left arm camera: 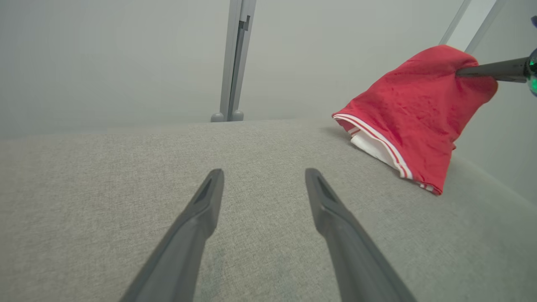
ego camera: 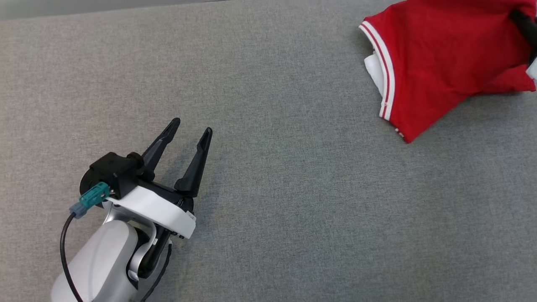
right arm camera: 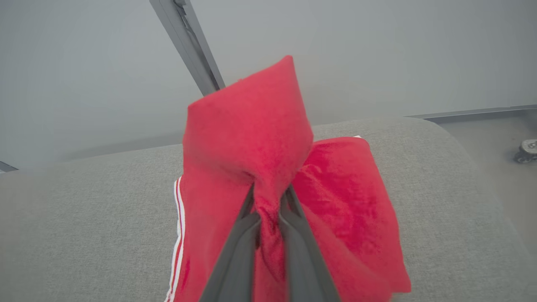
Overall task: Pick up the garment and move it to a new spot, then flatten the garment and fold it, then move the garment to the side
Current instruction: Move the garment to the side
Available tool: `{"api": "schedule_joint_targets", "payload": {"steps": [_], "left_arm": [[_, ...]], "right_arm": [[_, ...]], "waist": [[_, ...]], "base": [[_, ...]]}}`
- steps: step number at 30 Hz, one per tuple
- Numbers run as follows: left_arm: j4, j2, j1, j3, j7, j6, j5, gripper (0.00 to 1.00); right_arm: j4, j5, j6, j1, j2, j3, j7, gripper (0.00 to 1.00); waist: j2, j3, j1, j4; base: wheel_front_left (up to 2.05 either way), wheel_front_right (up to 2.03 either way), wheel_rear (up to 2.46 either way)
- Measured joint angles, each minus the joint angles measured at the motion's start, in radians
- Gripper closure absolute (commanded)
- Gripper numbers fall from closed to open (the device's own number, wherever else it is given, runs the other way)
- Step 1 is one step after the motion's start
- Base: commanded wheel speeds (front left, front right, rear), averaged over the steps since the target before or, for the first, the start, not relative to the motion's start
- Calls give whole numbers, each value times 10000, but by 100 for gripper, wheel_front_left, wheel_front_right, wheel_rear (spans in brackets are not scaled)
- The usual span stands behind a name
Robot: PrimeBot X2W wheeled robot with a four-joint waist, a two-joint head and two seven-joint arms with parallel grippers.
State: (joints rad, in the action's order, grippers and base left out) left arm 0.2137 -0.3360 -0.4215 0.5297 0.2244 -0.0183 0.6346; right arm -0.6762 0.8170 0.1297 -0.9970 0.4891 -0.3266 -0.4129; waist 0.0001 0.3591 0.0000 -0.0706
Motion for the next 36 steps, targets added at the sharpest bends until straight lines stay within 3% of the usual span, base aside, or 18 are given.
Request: {"api": "schedule_joint_targets", "payload": {"steps": [7,18,19,20,22,26,36], "left_arm": [[-169,-105,-215,48,-130,-25,-96,0],[-303,-253,-486,88,-219,-25,-142,0],[-303,-251,-510,92,-219,-25,-142,0],[-299,-259,-528,90,-219,-25,-142,0],[-291,-270,-535,94,-217,-23,-140,0],[-253,-261,-535,102,-182,-10,-125,0],[44,-127,-313,107,21,8,-2,0]], "right_arm": [[-1174,-426,4,-846,207,-48,1049,100],[-4729,-2351,10,-2415,-186,593,2660,100],[-4980,-2462,10,-2514,-226,612,2709,84],[-5200,-2615,10,-2587,-259,608,2775,60],[-5582,-2828,10,-2714,-267,660,2941,0],[-6013,-3616,10,-2855,-82,840,3264,0],[-6109,-4615,10,-2532,-552,1172,3824,0]], "waist": [[-1,605,0,-69],[0,1172,0,116],[0,1193,0,149],[0,1208,0,176],[0,1224,0,227],[0,1207,0,309],[0,416,0,190]], "base": [[0,0,0],[0,0,0],[0,0,0],[0,0,0],[0,0,0],[0,0,0],[0,0,0]]}}
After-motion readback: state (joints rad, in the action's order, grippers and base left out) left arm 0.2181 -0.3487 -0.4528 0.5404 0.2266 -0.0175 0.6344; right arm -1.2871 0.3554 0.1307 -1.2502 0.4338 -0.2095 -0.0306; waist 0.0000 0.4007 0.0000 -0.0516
